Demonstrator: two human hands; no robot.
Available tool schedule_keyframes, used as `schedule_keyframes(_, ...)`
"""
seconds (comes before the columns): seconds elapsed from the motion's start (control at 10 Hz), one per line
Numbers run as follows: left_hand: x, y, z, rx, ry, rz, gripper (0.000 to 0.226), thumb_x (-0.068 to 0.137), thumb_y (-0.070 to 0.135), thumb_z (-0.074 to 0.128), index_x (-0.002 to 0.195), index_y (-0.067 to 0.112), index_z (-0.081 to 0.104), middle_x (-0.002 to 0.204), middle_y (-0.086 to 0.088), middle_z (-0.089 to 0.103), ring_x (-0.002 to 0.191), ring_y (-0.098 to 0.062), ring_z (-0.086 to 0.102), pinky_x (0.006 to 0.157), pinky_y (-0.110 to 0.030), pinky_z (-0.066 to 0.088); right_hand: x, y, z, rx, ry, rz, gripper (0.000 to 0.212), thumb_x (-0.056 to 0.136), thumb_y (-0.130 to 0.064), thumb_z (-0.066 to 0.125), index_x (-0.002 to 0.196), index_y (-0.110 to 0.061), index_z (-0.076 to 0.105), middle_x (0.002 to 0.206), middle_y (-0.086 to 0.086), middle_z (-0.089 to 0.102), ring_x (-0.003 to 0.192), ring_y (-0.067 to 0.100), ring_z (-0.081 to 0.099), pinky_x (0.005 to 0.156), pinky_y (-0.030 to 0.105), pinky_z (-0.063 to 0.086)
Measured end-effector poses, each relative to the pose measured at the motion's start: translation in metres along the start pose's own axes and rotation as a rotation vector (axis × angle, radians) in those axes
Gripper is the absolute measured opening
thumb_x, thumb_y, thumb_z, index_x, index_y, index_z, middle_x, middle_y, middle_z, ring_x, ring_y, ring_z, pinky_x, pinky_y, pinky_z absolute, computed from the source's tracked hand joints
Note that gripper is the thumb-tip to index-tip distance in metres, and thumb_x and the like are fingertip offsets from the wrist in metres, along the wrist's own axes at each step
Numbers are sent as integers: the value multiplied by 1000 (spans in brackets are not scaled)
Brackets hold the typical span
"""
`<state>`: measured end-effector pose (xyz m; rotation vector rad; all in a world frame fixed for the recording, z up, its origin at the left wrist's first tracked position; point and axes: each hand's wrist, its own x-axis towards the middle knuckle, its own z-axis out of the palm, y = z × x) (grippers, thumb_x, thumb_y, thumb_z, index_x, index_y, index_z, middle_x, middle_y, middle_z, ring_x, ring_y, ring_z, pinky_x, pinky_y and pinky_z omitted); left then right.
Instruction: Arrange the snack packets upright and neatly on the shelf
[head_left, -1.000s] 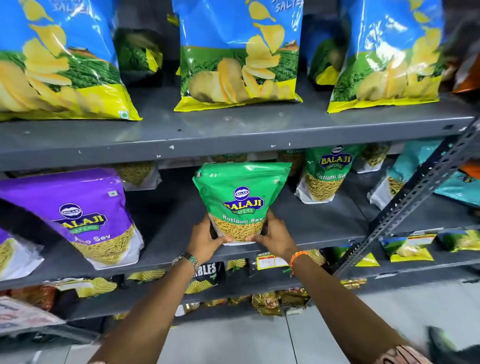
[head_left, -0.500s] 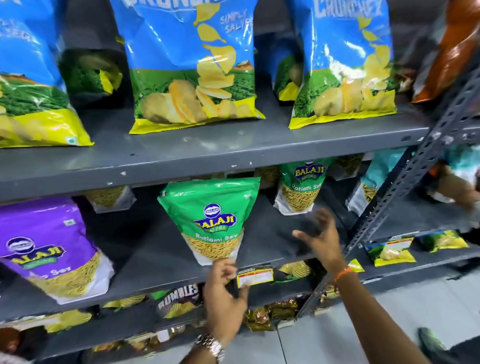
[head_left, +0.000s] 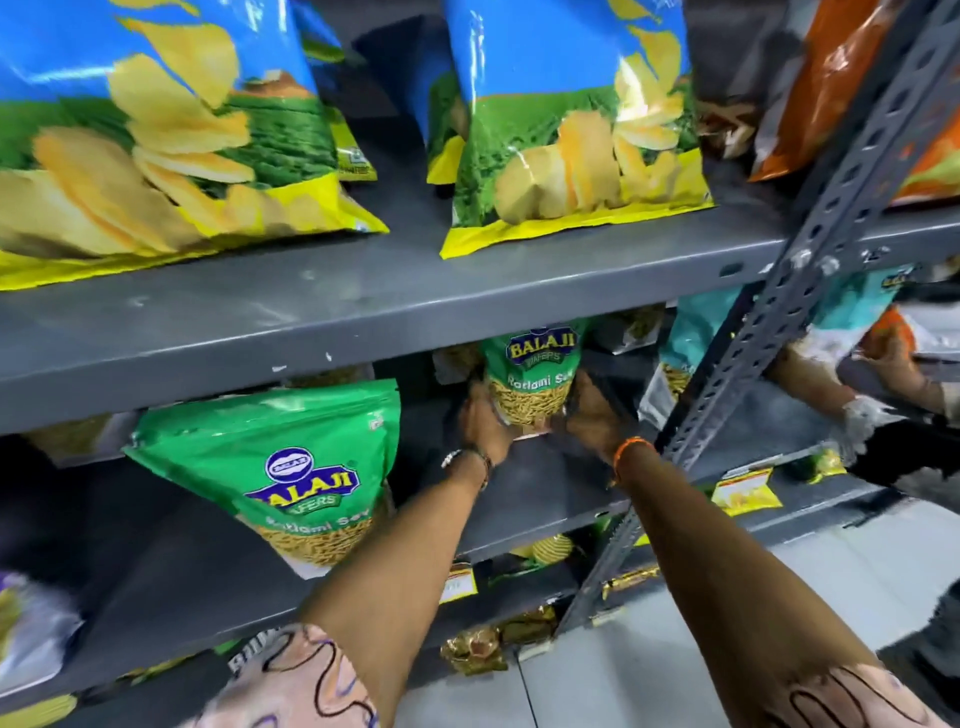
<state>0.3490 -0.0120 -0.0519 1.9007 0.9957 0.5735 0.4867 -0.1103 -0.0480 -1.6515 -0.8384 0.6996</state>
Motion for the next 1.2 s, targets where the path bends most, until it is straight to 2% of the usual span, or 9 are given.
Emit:
schedule_keyframes(0.2,-45,-9,0,-40,28,92,86,63,13,90,136,8,46,120,-18,73,104,-38,70,59,1,36,-48,26,0,9,64,7,75,75,21,68,138,-2,36,135,12,52,112,14,56,83,8,52)
schedule_keyframes(0.3,-73,-12,4,-41,1,81,84,64,20,90,134,10,46,117,-11,75,102,-33,72,54,3,36,-74,37,-4,-17,66,15,79,76,18,69,142,-5,33,138,7,51,117,13,57,94,14,51)
schedule_keyframes(0.5,-92,-8,5,46,-24,52,93,66,24,89,144,18,40,121,-5,75,109,-30,72,77,-33,56,-94,37,-11,-79,38,36,85,78,1,78,147,-14,32,138,0,59,128,12,57,106,21,48)
schedule_keyframes(0.7,-92,-9,7,97,-61,34,99,68,28,89,149,16,34,120,-11,74,107,-32,71,82,-34,57,-97,32,-9,-54,42,36,79,76,5,77,141,-14,37,133,4,61,124,14,59,103,21,49)
schedule_keyframes(0.8,-92,-8,6,107,-58,35,106,69,28,89,154,16,27,124,-12,72,110,-32,70,83,-33,57,-97,30,-9,-67,36,54,77,75,3,79,136,-20,38,125,-8,62,113,-6,61,96,14,52)
schedule_keyframes(0.9,-97,-8,0,42,-107,-4,125,65,26,91,159,24,9,135,-17,65,117,-37,66,94,-44,57,-102,23,-7,-40,47,75,87,76,4,77,147,-10,29,140,8,56,131,17,55,113,38,45)
schedule_keyframes(1.0,-121,-12,-9,60,-140,-17,134,66,31,90,159,27,-6,145,-20,54,123,-35,61,101,-44,52,-113,22,1,-6,140,66,96,79,8,74,154,-12,18,152,11,45,141,26,45,117,49,38)
schedule_keyframes(1.1,-156,-20,-32,119,-129,23,133,70,22,88,157,35,-12,153,-10,50,115,-33,67,87,-37,56,-124,16,16,24,251,86,93,80,7,73,154,-9,18,154,13,42,143,29,41,117,54,35)
schedule_keyframes(1.2,-210,-37,-65,125,-114,132,121,77,20,82,158,34,-7,164,13,28,138,-18,51,105,-13,33,-145,3,45,25,441,132,83,84,0,70,153,-7,24,153,15,44,141,31,44,114,54,39)
